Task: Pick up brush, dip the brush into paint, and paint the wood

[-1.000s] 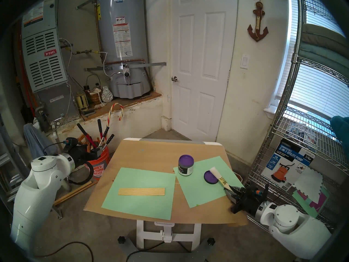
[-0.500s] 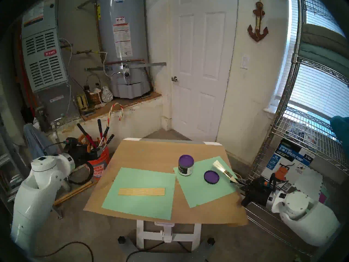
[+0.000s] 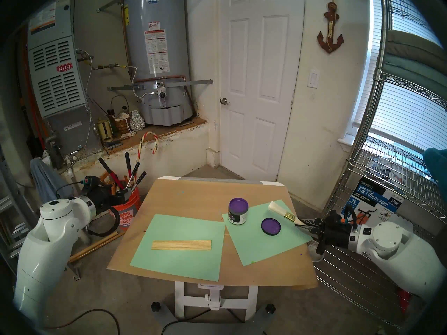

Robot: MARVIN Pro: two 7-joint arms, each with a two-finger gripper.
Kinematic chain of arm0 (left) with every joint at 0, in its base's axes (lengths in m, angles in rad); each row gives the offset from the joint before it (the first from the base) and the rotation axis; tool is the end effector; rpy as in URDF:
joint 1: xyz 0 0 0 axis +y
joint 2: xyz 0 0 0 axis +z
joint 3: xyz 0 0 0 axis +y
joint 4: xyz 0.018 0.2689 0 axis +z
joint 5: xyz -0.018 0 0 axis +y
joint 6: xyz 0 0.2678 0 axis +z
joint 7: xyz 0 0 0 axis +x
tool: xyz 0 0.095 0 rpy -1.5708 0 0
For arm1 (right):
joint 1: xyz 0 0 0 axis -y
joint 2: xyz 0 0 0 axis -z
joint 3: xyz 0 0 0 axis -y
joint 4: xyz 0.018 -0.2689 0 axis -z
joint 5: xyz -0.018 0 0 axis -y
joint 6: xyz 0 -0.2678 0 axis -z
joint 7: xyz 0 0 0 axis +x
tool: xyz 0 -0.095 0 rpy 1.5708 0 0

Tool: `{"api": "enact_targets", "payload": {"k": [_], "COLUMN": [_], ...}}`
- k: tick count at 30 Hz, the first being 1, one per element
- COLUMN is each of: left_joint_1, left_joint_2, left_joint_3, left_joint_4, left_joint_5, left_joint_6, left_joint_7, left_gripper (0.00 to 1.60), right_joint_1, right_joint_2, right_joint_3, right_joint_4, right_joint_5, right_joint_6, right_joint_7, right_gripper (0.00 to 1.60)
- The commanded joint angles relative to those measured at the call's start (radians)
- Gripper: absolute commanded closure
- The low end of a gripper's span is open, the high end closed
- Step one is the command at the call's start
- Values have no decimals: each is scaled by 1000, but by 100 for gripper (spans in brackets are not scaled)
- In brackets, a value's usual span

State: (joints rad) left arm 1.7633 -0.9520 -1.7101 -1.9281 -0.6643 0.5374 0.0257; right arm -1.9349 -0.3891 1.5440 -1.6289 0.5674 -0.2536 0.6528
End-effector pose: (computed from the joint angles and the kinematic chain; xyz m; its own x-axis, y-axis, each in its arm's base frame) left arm 0.3304 0.1352 -0.2175 0.3526 -0.0167 0.9356 -0.0782 -0.9969 0.0117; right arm 0.2866 -0.1855 -0.2461 0.0169 0.5402 0.8413 0.7900 -0.5230 0.3200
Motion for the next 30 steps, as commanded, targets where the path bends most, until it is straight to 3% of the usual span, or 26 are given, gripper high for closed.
{"api": "enact_targets", "payload": {"k": [1,5,6,12,14,16,30], "left_joint_1": [-7,-7,-7,-6,-6,-6,-5], "left_joint_2": [2,2,2,2,2,2,2], "left_joint_3": [-10,-10,-10,-10,-10,-10,-11], "left_joint_4": [-15,-15,-15,-16,-16,-16,-17], "left_joint_5": [-1,-1,-1,-1,-1,-1,-1], "left_joint_6": [-3,-3,-3,-3,-3,-3,-3], "left_joint_7": [1,1,1,1,1,1,1], "left_gripper": [0,0,0,0,0,0,0], "right_joint_1": [114,170,148,248,217,273,393], "right_joint_2": [0,-17,-11,-63,-62,-74,-157], "right_joint_3": [-33,-63,-47,-101,-74,-107,-128], "right_joint_4": [36,74,69,128,120,153,287], "right_joint_5": [-28,-49,-53,-102,-108,-116,-170], "right_joint_6": [-40,-49,-53,-69,-74,-77,-119], "right_joint_7": [67,118,120,195,195,233,393], "right_gripper": [160,160,160,160,160,160,149]}}
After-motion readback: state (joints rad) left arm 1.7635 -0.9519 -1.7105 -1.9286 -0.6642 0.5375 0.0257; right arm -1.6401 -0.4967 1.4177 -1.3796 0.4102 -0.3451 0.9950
